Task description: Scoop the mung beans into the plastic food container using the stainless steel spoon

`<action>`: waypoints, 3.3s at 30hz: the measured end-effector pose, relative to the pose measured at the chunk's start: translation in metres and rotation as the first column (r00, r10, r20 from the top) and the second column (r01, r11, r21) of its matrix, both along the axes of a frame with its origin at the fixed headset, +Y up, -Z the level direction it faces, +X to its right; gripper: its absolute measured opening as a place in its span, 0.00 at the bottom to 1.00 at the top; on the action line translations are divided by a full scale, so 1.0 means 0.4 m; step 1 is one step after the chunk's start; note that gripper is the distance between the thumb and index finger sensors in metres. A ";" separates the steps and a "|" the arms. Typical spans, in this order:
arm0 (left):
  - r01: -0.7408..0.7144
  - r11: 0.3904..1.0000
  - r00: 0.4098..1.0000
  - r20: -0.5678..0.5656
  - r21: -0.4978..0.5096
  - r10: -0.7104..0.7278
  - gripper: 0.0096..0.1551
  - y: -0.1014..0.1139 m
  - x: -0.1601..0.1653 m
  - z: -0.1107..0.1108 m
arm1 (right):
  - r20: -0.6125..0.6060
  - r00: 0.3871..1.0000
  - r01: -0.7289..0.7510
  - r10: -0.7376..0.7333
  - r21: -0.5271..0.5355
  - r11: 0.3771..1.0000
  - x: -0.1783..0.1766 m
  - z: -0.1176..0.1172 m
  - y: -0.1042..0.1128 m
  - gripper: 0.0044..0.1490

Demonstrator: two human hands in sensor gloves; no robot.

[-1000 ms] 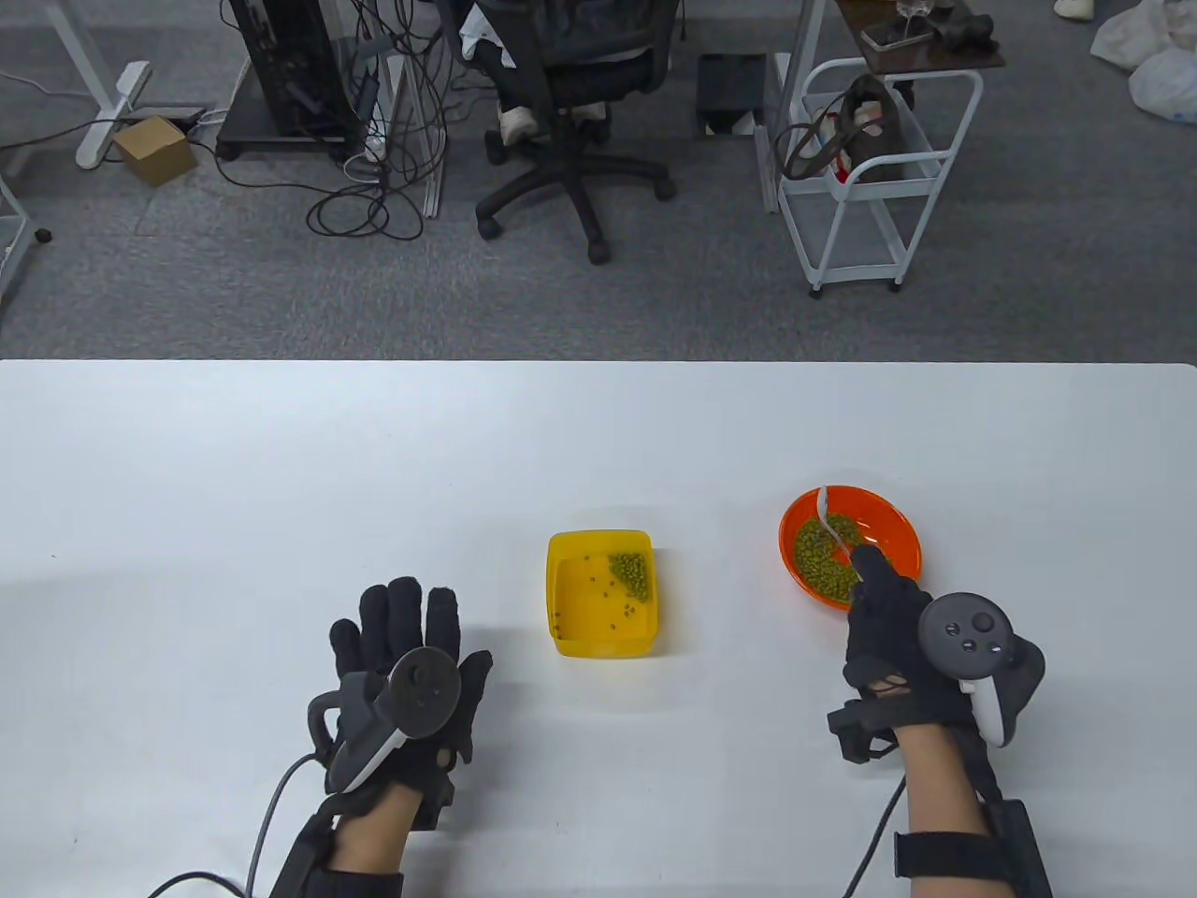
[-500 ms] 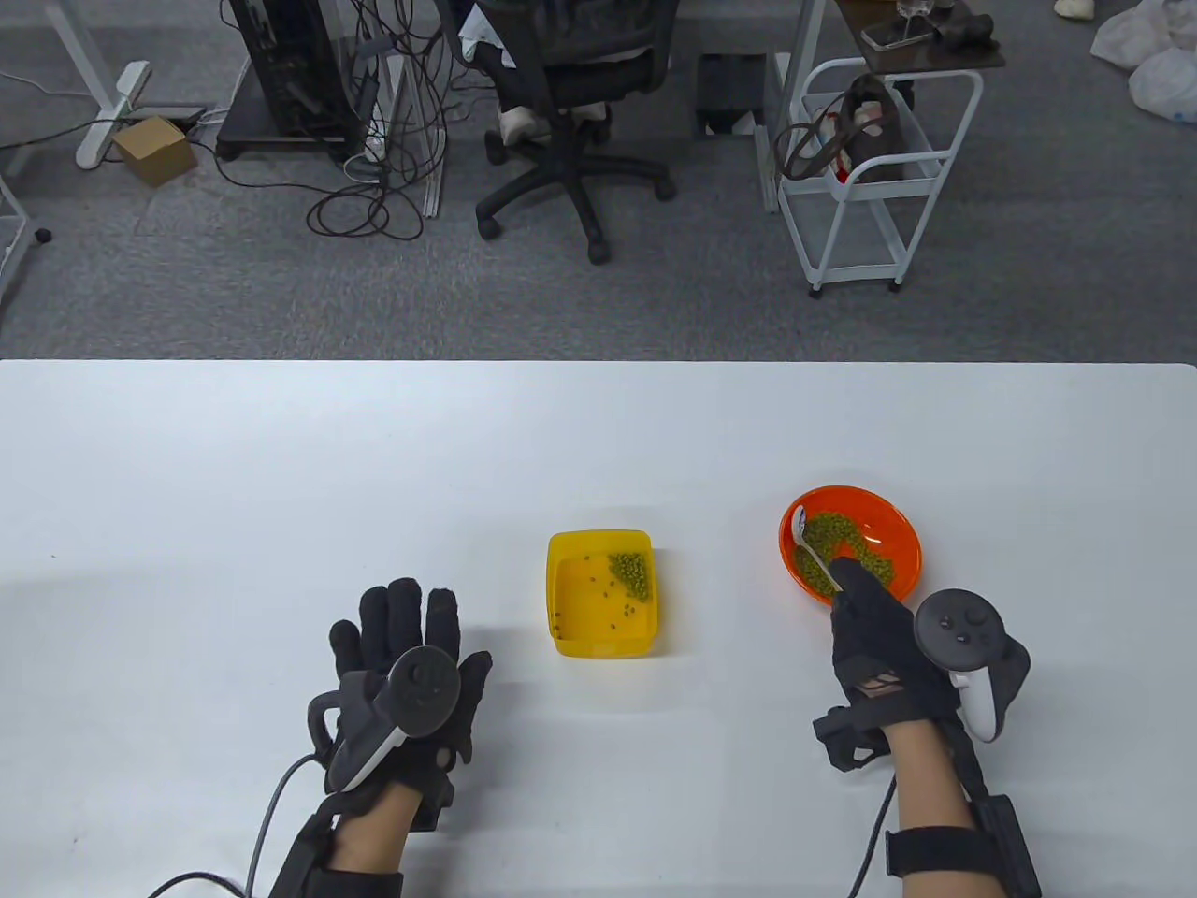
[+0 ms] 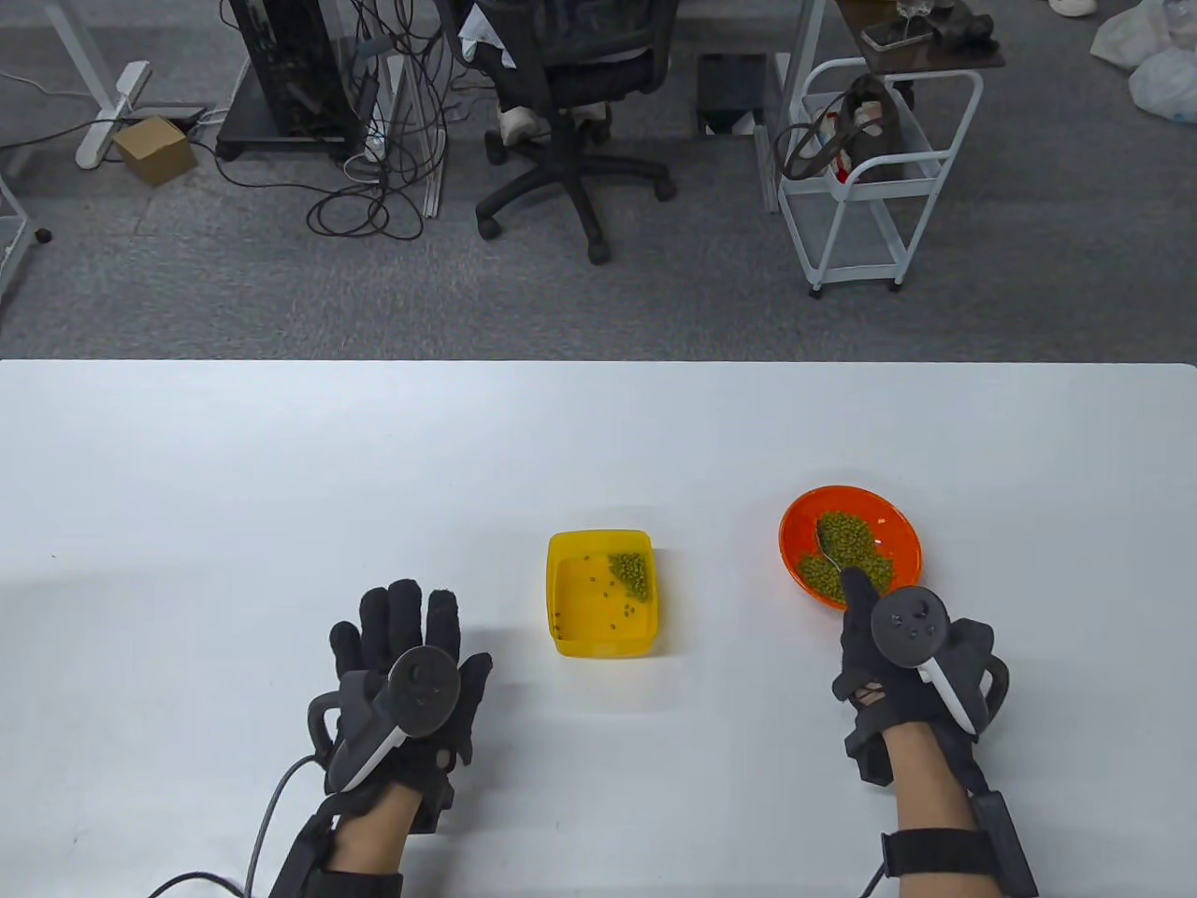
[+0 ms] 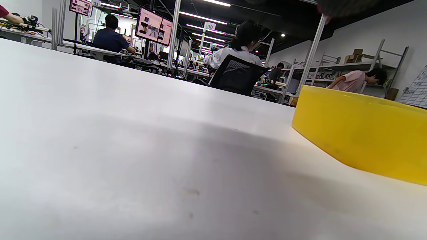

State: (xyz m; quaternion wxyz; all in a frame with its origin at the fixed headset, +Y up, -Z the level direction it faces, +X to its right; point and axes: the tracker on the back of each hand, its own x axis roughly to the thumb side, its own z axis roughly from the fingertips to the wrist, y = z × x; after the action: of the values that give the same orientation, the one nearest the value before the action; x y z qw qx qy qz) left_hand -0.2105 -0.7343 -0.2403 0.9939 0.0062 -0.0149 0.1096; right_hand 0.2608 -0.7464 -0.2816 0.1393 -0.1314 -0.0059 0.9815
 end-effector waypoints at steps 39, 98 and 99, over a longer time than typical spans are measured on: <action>-0.006 1.000 1.000 0.000 -0.010 0.006 0.46 0.003 0.000 0.000 | 0.035 0.999 -0.023 0.021 0.054 0.998 0.029 0.014 -0.014 0.29; 0.001 1.000 1.000 0.006 -0.022 0.000 0.46 0.005 0.004 0.000 | -0.605 0.616 -0.300 0.505 0.413 0.860 -0.461 0.120 0.059 0.28; 0.001 1.000 1.000 0.006 -0.022 -0.001 0.46 0.005 0.004 0.000 | -0.598 0.601 -0.317 0.531 0.431 0.845 -0.462 0.121 0.063 0.28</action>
State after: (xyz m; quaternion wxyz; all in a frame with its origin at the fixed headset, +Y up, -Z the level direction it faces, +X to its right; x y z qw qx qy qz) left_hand -0.2088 -0.7324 -0.2405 0.9939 -0.0051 -0.0168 0.1093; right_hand 0.0761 -0.7213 -0.2331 -0.0914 0.2752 -0.1234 0.9490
